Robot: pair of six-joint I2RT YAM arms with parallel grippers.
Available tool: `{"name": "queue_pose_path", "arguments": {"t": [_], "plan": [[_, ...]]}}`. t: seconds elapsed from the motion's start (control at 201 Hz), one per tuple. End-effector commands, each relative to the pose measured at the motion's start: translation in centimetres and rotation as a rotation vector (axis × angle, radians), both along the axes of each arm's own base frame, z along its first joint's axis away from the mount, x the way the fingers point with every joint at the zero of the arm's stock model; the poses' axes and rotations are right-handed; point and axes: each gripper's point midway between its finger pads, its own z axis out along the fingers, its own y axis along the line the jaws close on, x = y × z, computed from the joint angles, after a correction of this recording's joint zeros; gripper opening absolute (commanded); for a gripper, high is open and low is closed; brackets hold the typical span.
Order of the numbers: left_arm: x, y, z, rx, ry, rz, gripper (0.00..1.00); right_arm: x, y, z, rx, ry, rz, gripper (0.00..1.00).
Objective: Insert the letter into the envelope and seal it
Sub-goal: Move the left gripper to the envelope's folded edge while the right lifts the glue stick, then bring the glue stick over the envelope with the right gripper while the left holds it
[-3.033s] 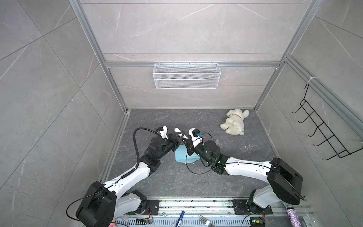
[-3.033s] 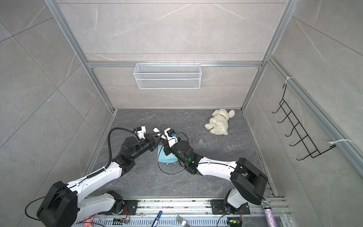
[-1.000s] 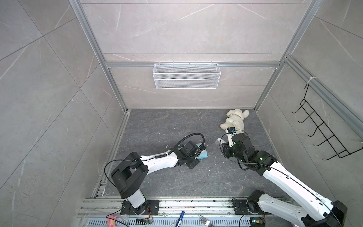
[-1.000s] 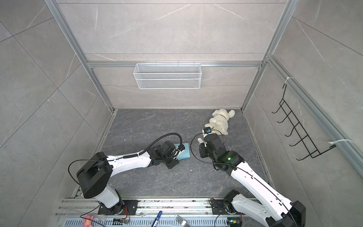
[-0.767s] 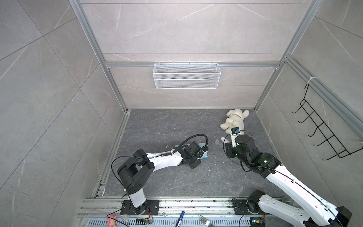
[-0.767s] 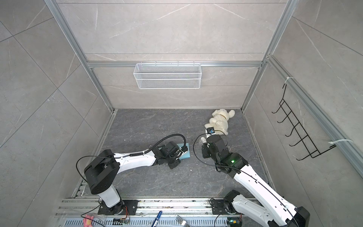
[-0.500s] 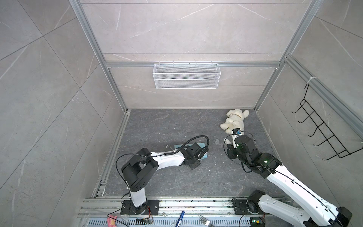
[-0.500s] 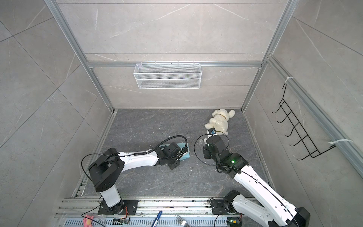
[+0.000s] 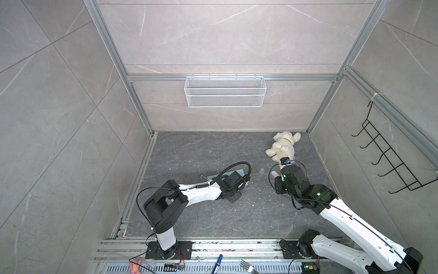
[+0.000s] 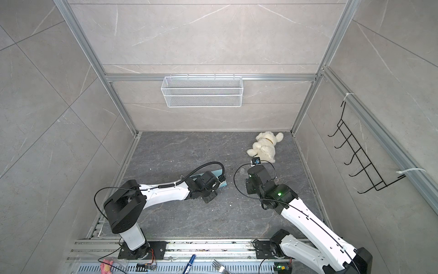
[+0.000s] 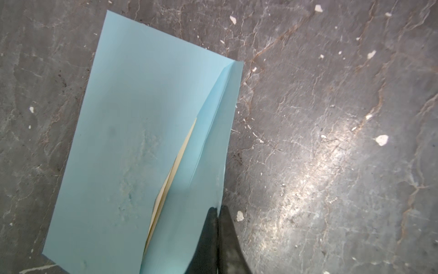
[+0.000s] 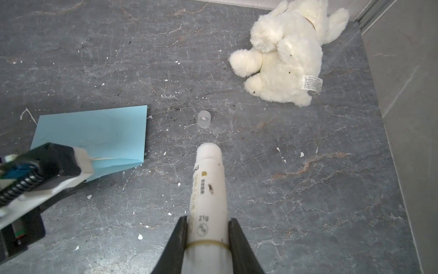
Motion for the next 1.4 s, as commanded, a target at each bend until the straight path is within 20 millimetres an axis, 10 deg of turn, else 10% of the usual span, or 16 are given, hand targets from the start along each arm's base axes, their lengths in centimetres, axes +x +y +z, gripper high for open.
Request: {"name": "queue_pose_path", "arguments": {"t": [0.0,0.548,0.916,1.394], "plan": [[-0.6,-0.5,2.6,-0.079,0.001,0.027,0.00,0.3,0.5,1.1,0.000,-0.011,0.031,0.00],[-4.1,-2.9,1.6,-0.204,0.193,0.032,0.01,-0.1,3.3,1.6,0.050,0.058,0.170,0.00],[-5.0,-5.4,3.7,-0.389,0.242,-0.010,0.41,-1.2,6.3,0.8,0.085,0.210,0.323,0.00],[-2.4,1.0,8.0,-0.571,0.073,0.147,0.62,-1.3,7.4,5.1,0.230,0.081,0.346,0.00]]}}
